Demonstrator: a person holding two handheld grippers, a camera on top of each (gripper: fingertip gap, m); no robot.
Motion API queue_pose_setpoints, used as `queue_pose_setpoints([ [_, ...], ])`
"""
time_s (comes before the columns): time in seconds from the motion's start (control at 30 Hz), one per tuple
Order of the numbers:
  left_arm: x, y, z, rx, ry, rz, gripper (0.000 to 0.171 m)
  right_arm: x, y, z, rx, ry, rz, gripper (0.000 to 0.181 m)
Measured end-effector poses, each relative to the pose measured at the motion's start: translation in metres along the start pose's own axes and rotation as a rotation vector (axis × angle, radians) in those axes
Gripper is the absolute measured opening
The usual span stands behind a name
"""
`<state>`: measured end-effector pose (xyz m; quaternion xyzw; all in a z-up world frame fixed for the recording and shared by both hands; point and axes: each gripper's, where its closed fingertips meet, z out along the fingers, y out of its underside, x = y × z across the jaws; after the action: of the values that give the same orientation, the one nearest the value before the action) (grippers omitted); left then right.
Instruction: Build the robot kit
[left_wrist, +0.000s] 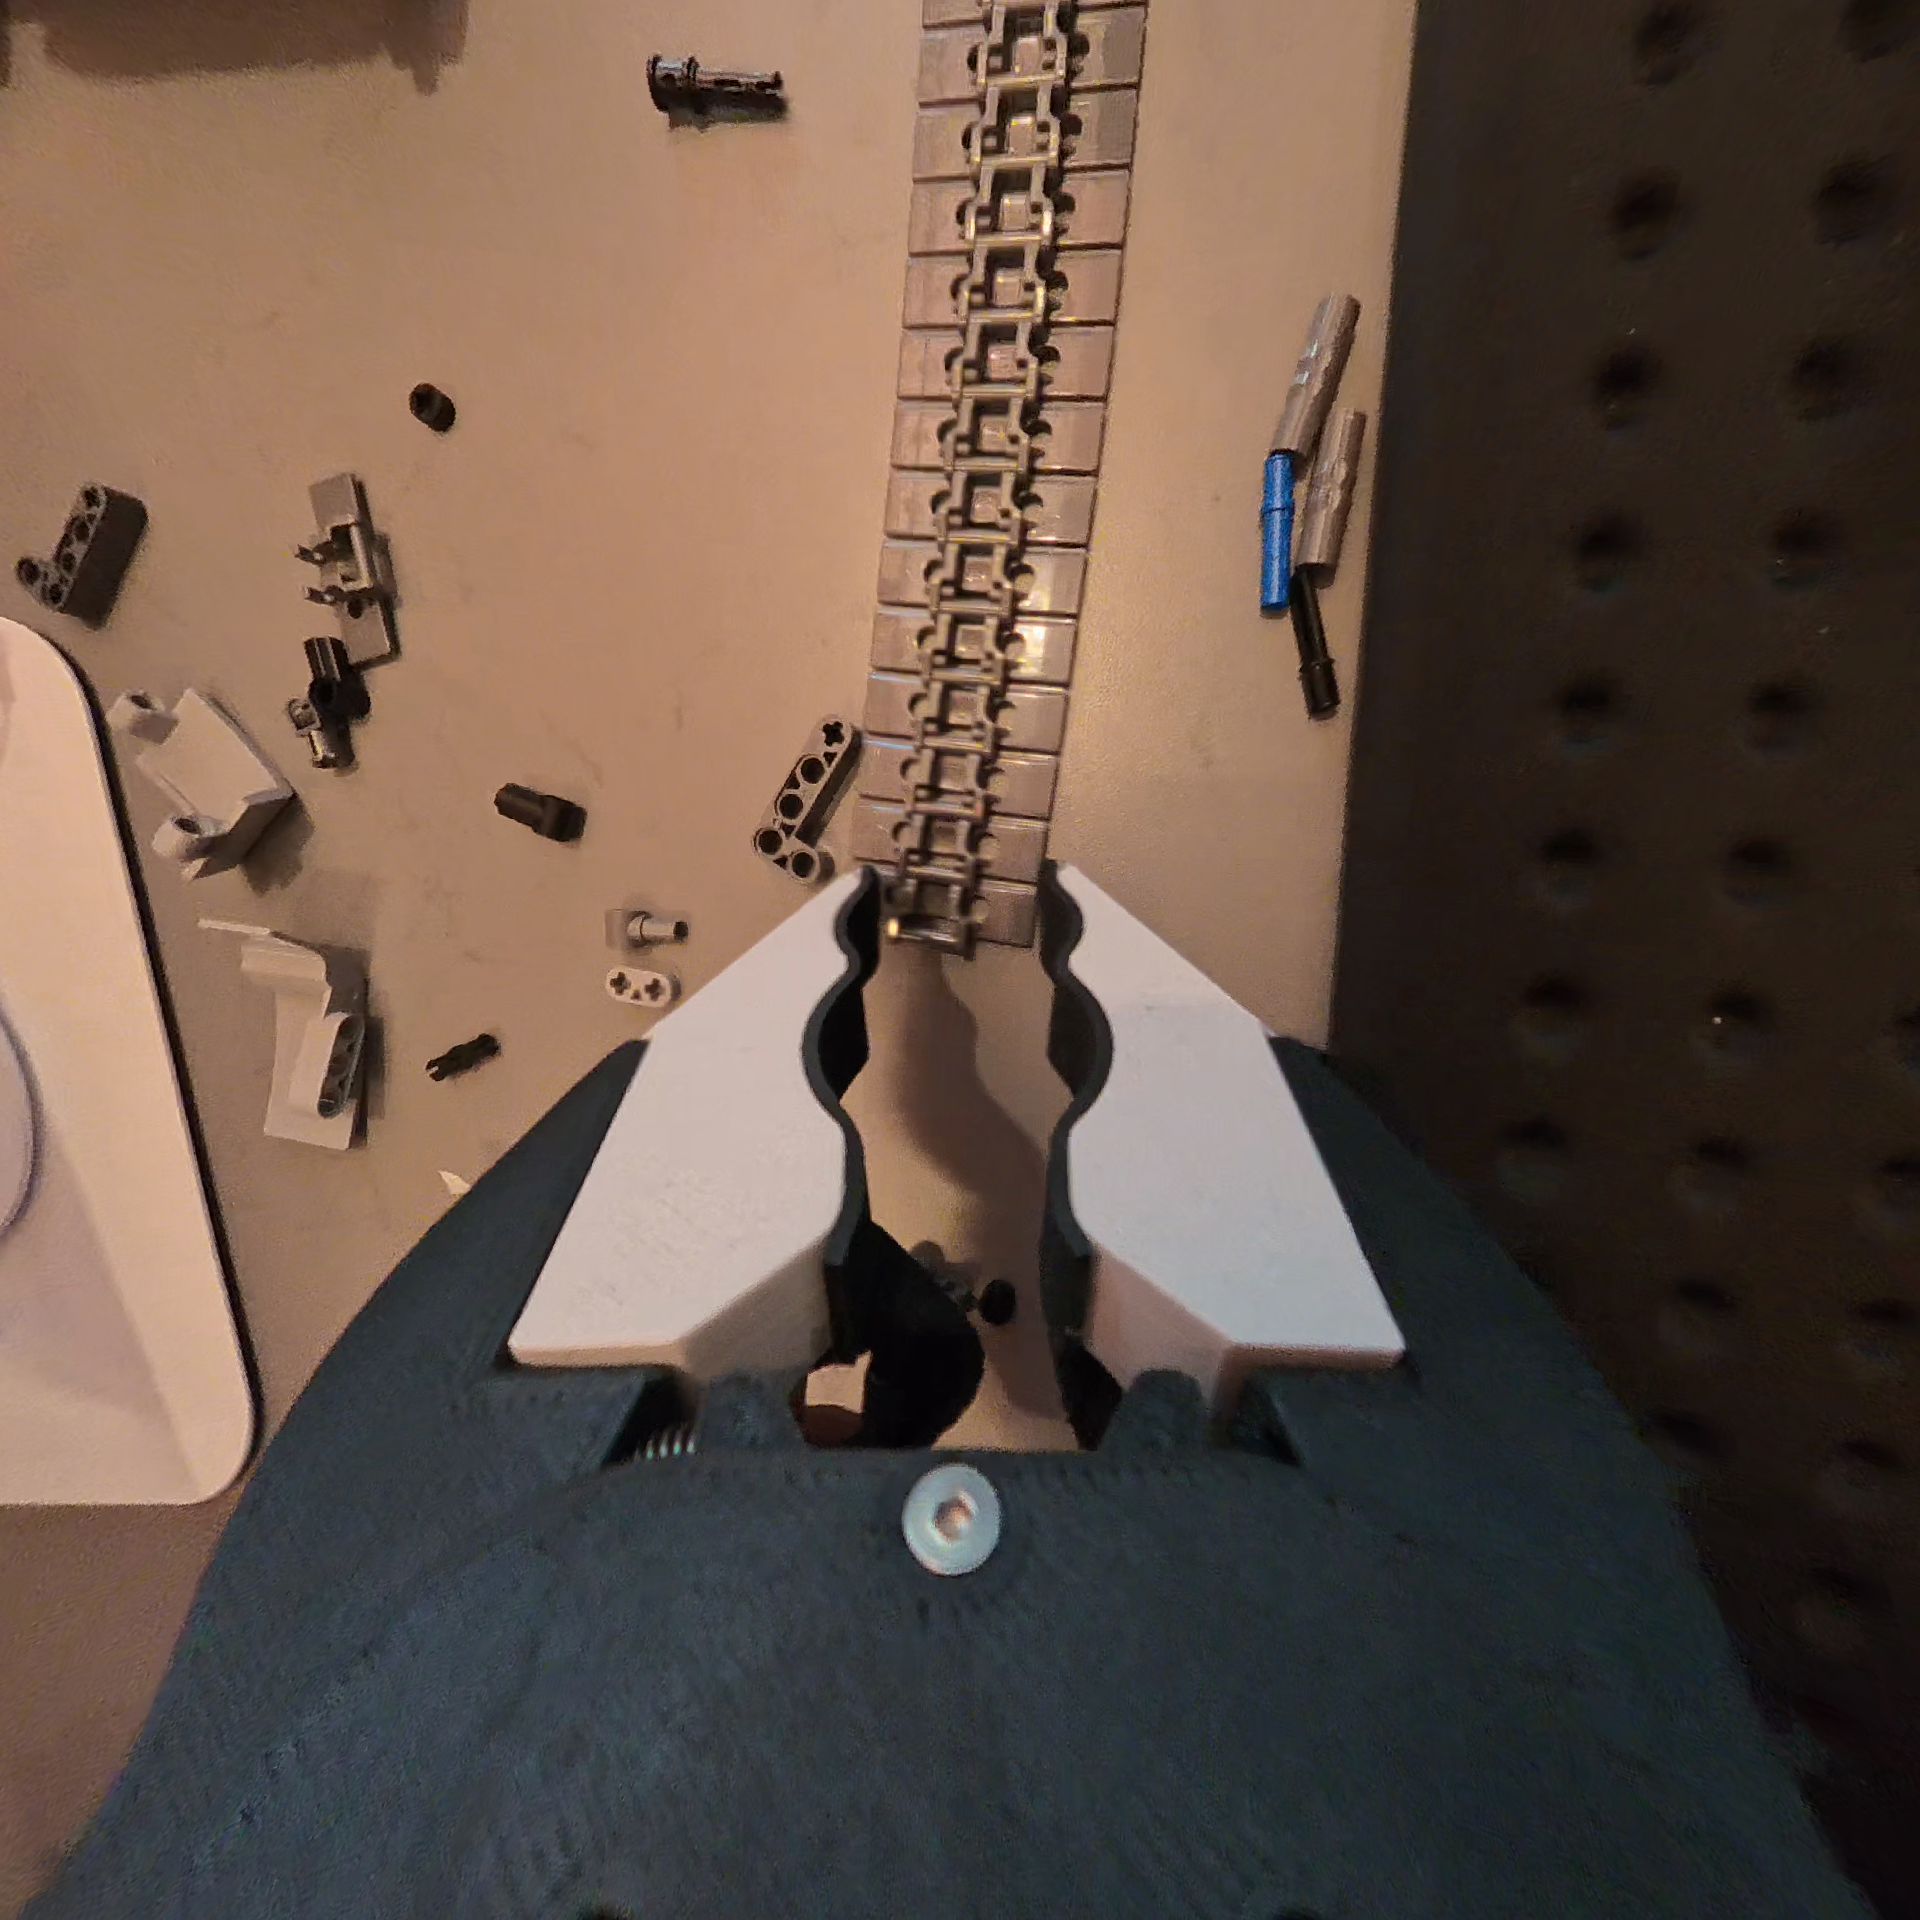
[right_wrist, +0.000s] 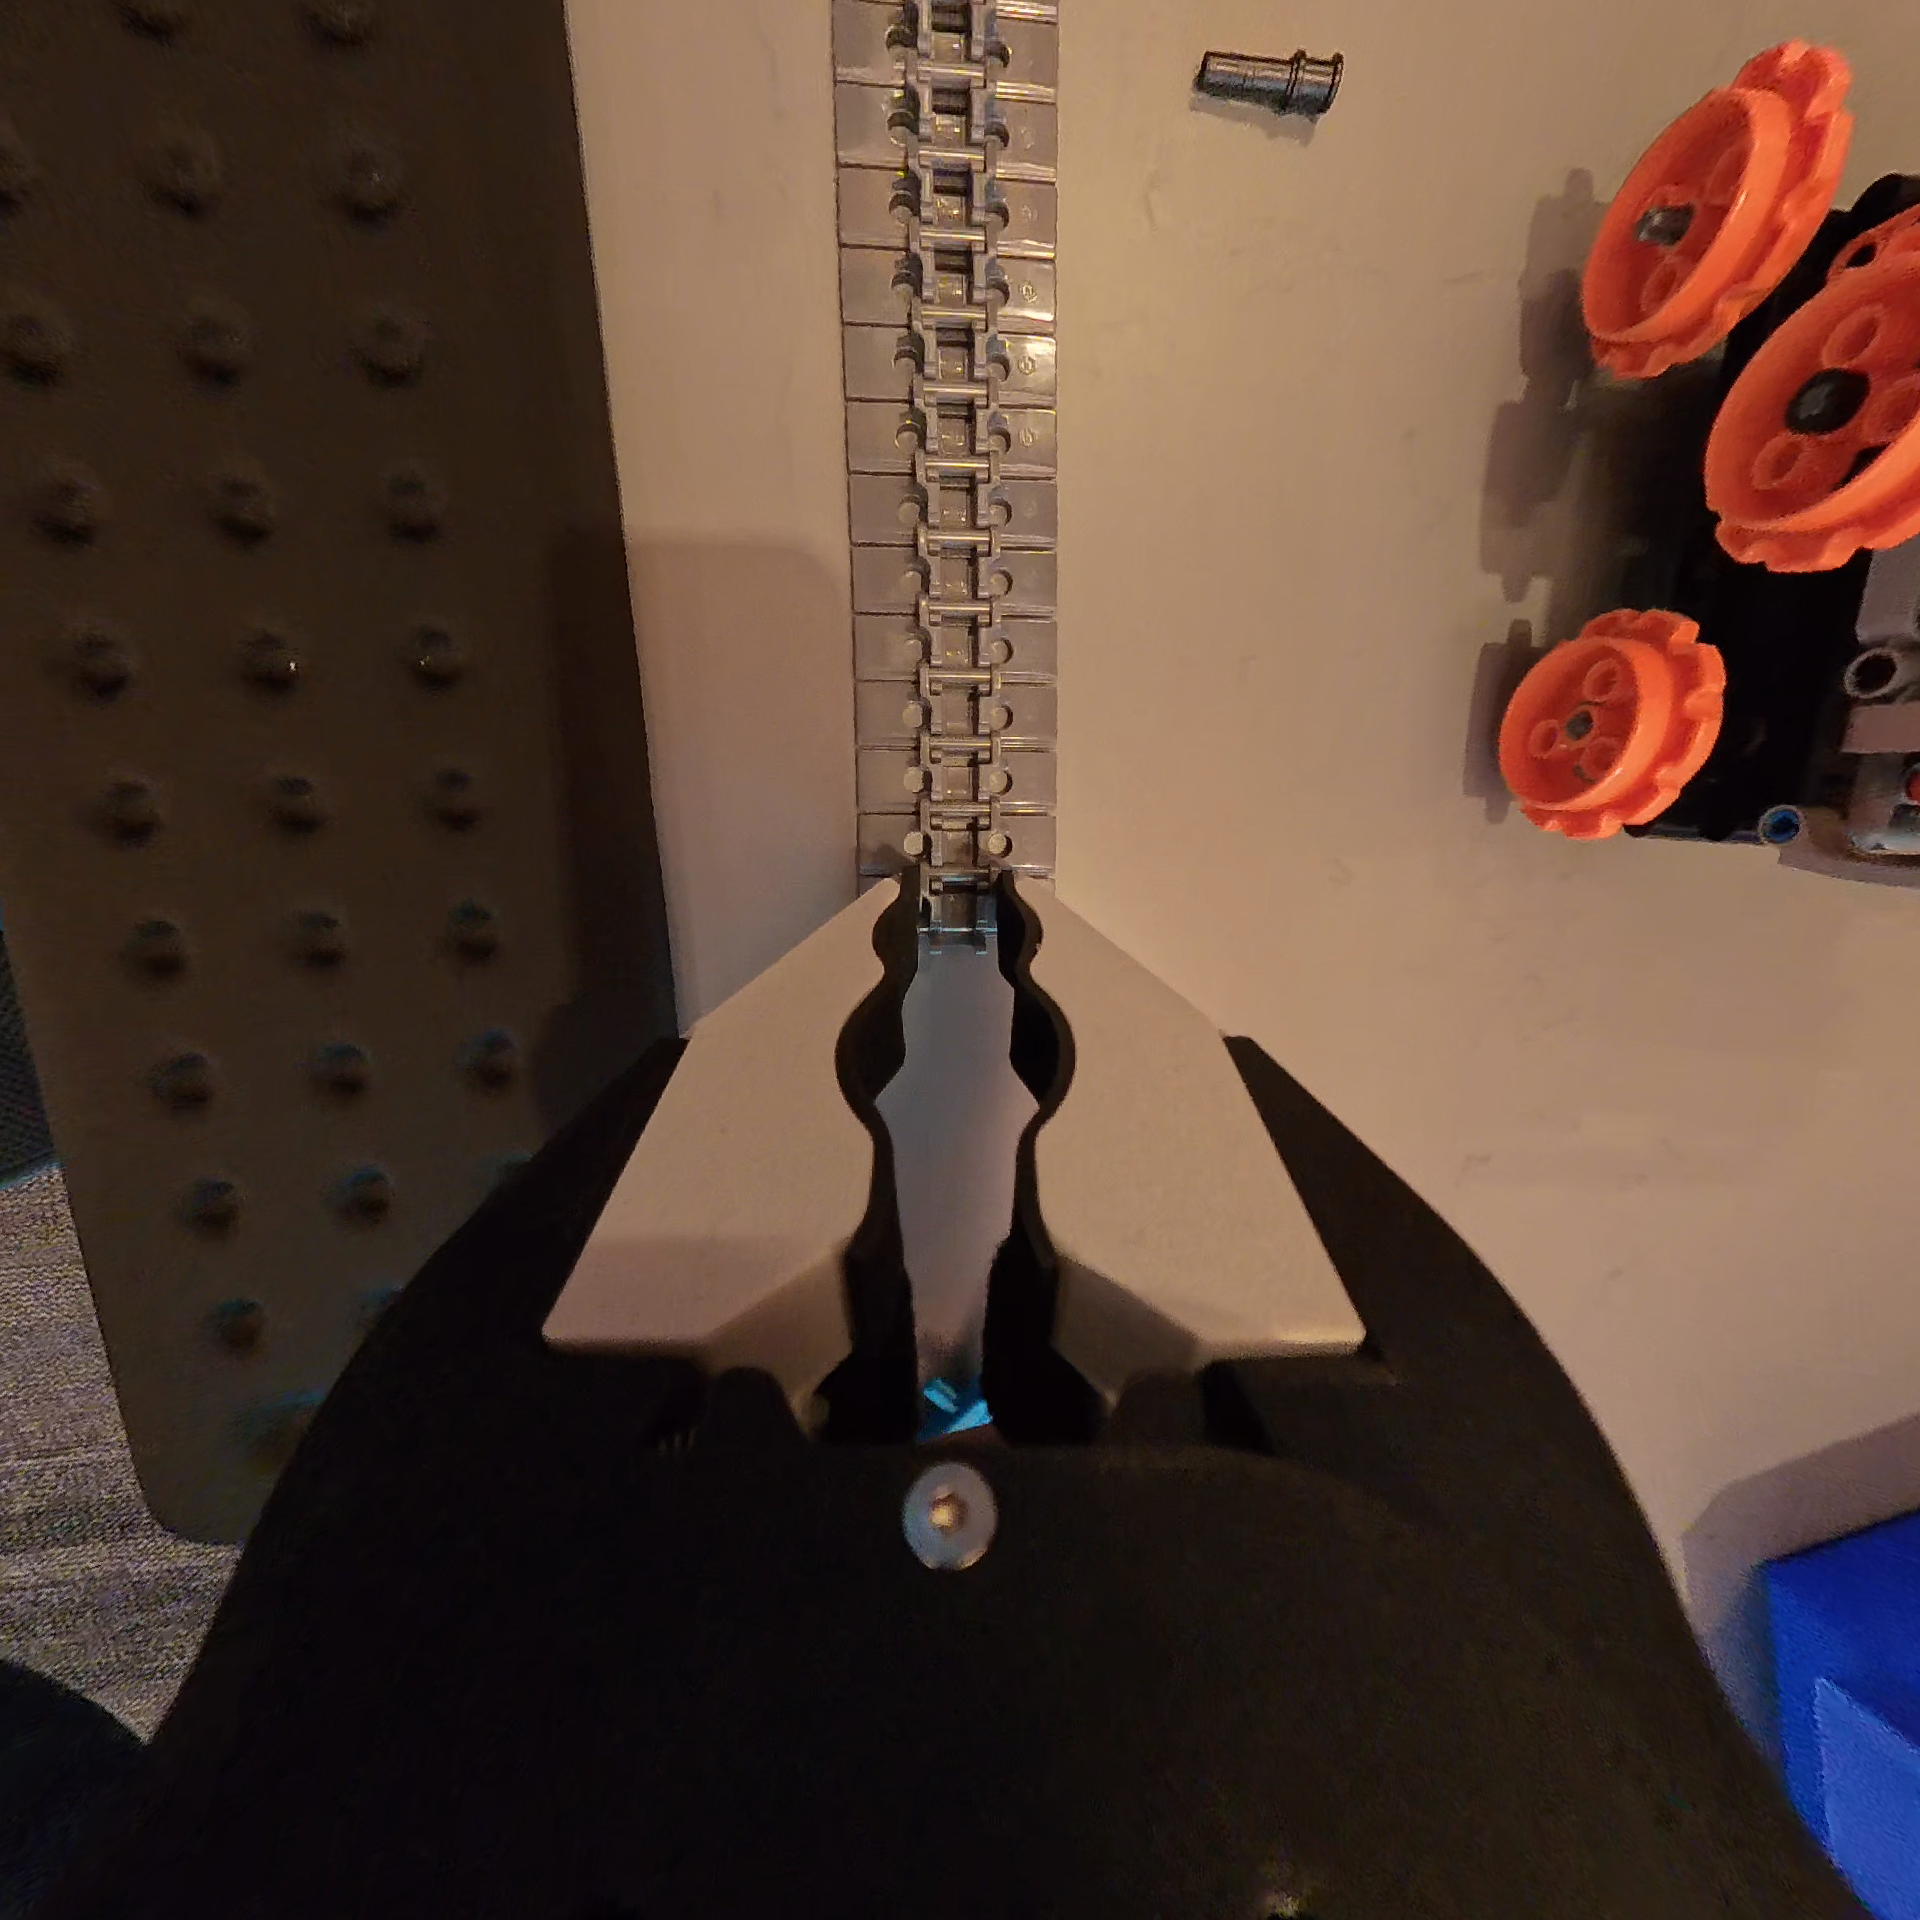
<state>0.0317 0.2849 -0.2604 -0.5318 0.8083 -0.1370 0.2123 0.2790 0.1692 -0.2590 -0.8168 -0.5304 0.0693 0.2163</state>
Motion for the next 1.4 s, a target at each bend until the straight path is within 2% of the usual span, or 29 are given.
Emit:
queue_pose_setpoints([
  [0.03,-0.002,-0.002,0.001,0.002,-0.023,0.021,0.025,0.000,0.001,-0.001,-0.001,0.002,0.003,0.012],
  [0.67,-0.014,-0.035,-0.006,0.080,-0.112,0.106,0.024,0.008,0.018,-0.016,-0.003,0.055,0.011,0.012],
  [1.4,-0.049,-0.095,-0.048,0.215,-0.207,0.174,0.024,0.030,0.014,-0.062,0.064,0.155,0.005,0.012],
])
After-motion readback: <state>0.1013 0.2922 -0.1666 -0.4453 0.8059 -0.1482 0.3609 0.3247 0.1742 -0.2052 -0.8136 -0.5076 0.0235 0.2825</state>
